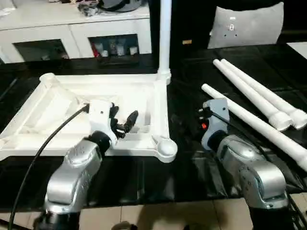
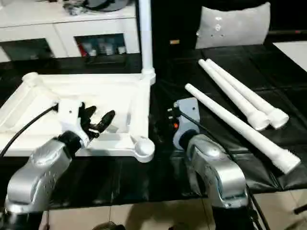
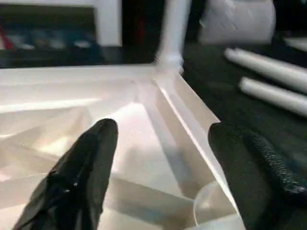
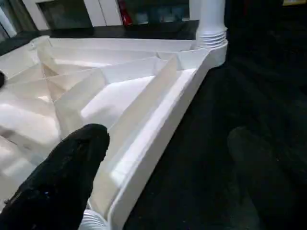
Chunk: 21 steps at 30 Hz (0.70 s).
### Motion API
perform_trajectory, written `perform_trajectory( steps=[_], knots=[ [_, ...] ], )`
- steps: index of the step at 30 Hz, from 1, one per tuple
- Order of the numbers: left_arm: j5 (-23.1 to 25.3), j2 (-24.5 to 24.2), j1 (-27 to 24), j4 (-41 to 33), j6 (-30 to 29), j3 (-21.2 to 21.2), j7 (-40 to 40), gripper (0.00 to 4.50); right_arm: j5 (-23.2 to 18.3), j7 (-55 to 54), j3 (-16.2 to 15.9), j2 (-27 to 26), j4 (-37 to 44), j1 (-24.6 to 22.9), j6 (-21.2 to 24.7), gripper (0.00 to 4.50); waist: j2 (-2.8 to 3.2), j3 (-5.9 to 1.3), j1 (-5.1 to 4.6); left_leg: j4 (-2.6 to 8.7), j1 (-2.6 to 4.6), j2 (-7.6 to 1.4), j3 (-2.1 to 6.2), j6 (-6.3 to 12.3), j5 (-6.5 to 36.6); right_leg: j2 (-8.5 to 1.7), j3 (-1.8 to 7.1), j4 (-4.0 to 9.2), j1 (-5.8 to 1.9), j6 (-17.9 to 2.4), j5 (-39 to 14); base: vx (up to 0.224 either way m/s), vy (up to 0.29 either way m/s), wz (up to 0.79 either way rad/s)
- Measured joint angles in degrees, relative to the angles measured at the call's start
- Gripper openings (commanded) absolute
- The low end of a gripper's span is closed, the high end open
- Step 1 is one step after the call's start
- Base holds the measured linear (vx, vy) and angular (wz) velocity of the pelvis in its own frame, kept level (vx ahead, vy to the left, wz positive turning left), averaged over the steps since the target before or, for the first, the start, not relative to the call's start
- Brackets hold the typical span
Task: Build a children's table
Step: Pick table leg
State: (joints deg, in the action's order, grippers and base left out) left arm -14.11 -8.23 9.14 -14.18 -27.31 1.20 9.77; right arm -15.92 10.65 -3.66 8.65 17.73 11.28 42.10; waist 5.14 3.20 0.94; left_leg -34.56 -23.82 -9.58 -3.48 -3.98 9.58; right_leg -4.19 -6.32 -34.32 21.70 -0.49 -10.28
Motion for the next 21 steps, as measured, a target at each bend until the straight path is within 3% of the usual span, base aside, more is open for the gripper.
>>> perform_trajectory(
  steps=[1, 2, 3, 4, 5, 6, 7, 8, 9, 10, 11, 14, 16, 17, 21],
  knots=[
    [0.3, -0.2, 0.0, -0.4, 0.0, -0.1, -0.1, 3.98, 0.1, -0.1, -0.3, 0.2, 0.6, -0.1, -0.1, 4.50, 0.04, 0.02, -0.46, 0.02, -0.09, 0.28, 1.56, -0.30, -0.2, 0.39, -0.42, -1.13, -0.17, -1.6, -1.0, -0.001, -0.111, 0.57],
    [0.4, -0.4, -0.2, -0.6, 0.0, -0.1, -0.2, 4.04, 0.1, -0.1, -0.3, 0.7, 1.6, -0.3, -0.1, 4.50, -0.25, -0.03, -0.84, 0.04, 0.09, 0.34, 2.71, -0.94, -0.6, 1.35, 0.15, -3.12, 0.17, -4.4, -2.8, 0.026, -0.170, 0.60],
    [0.4, -0.6, -0.5, -0.8, 0.0, -0.1, -0.2, 4.04, 0.2, -0.2, -0.2, 0.9, 2.4, -0.3, -0.1, 4.50, -0.78, -0.04, -0.61, 0.17, 0.75, -0.20, 2.14, -1.27, -0.8, 1.86, 0.97, -4.48, 0.17, -4.3, -3.6, 0.026, -0.170, 0.60],
    [0.5, -0.7, -0.8, -0.9, -0.1, -0.2, -0.3, 4.13, 0.6, -0.6, -0.1, 1.2, 3.0, -0.3, 0.2, 4.50, -1.38, -0.17, -0.35, 0.20, 1.11, -0.64, 1.33, -1.39, -0.8, 1.78, 1.38, -5.84, 0.08, -2.9, -4.6, 0.038, -0.247, 0.39],
    [0.5, -0.7, -1.1, -0.9, -0.4, -0.1, -0.3, 4.24, 1.1, -1.3, 0.2, 2.1, 3.5, -0.3, 0.7, 4.50, -2.46, -0.14, 0.27, -0.18, 1.72, -0.85, -0.13, -1.21, -0.6, 2.13, 1.55, -6.45, 0.61, -2.1, -5.2, 0.000, -0.237, 0.14],
    [0.5, -0.2, -1.5, -0.9, -0.5, 0.4, -0.2, 4.36, 1.0, -1.3, 0.7, 3.2, 3.7, -0.3, 2.3, 4.50, -2.78, -0.18, 1.28, -4.02, 0.95, -1.09, -1.14, 1.88, 1.5, 2.27, 1.65, -6.49, 0.68, -2.5, -5.2, 0.000, -0.237, 0.14],
    [0.5, -0.2, -1.8, -1.0, -0.6, 1.7, 0.1, 4.44, 1.0, -1.3, 1.2, 3.8, 3.7, -0.4, 3.7, 4.50, -2.82, -0.14, 2.08, -7.53, 0.29, -0.05, -1.99, 3.44, 2.4, 2.45, 2.18, -6.31, 0.60, -2.6, -5.1, 0.037, -0.181, -0.05],
    [0.5, -0.2, -1.7, -1.2, -0.8, 3.0, 0.7, 4.47, 1.0, -1.4, 1.9, 4.2, 3.9, -0.5, 5.8, 4.50, -3.04, -0.33, 2.22, -7.74, 0.83, 2.30, -2.67, 3.77, 2.6, 2.65, 2.82, -6.12, 1.16, -2.5, -5.1, 0.040, -0.170, -0.02],
    [0.5, -0.3, -1.5, -1.7, -0.9, 3.7, 1.3, 4.47, 1.0, -1.5, 2.2, 4.7, 4.5, -0.5, 7.9, 4.50, -2.74, -0.50, 2.21, -6.24, 1.20, 3.49, -3.00, 3.80, 2.6, 3.17, 2.87, -5.83, 1.64, -2.0, -4.7, 0.040, -0.170, -0.02],
    [0.5, -0.5, -1.4, -2.4, -1.0, 4.2, 1.8, 4.47, 1.0, -1.5, 1.9, 5.2, 4.7, -0.5, 10.1, 4.50, -2.41, -0.55, 2.25, -3.61, 1.91, 4.04, -2.99, 4.27, 3.6, 3.94, 2.60, -5.41, 1.85, -1.6, -4.4, -0.021, -0.142, 0.11],
    [0.5, -0.8, -1.5, -2.8, -1.1, 4.3, 2.3, 4.47, 1.0, -1.5, 1.3, 5.7, 4.7, -0.5, 12.3, 4.50, -2.08, -0.66, 2.25, -2.87, 1.84, 3.38, -2.63, 3.69, 3.8, 4.73, 2.25, -4.43, 1.76, -2.0, -3.3, -0.036, -0.129, 0.10],
    [0.3, -2.4, -2.5, -3.0, -1.5, 4.4, 4.2, 4.47, 1.5, -1.9, -1.3, 7.3, 6.2, 0.0, 17.4, 4.50, -1.92, -0.60, 2.47, -1.97, 1.88, 1.85, -2.27, 2.39, 3.0, 5.33, 0.40, -1.96, 0.90, -2.7, -2.3, -0.027, -0.078, 0.04],
    [-0.3, -4.2, -2.8, -4.2, -2.1, 4.9, 6.6, 4.47, 2.2, -2.2, -1.2, 9.3, 5.7, 2.0, 19.9, 4.50, -1.73, -0.52, 2.46, -1.59, 2.12, 1.41, -2.39, 1.65, 2.7, 5.34, -0.16, -1.12, 0.41, -2.9, -2.2, 0.000, 0.000, 0.00],
    [-1.1, -5.3, -2.9, -5.2, -2.9, 5.7, 8.3, 4.47, 2.4, -2.2, -0.4, 11.1, 5.0, 3.6, 21.4, 4.50, -1.53, -0.41, 2.39, -1.30, 2.76, 1.17, -2.69, 1.26, 2.5, 5.20, -0.47, -0.59, -0.07, -2.9, -2.2, 0.000, 0.000, 0.00],
    [-2.6, -7.8, -3.0, -7.5, -4.3, 7.0, 12.3, 4.47, 3.1, -1.5, 1.2, 15.0, 2.1, 7.8, 26.6, 4.50, -1.55, -0.10, 1.38, -0.89, 3.89, 0.98, -3.26, 1.34, 2.6, 4.73, -0.97, 0.71, -1.62, -2.9, -2.2, -0.001, 0.044, -0.01]
  ],
)
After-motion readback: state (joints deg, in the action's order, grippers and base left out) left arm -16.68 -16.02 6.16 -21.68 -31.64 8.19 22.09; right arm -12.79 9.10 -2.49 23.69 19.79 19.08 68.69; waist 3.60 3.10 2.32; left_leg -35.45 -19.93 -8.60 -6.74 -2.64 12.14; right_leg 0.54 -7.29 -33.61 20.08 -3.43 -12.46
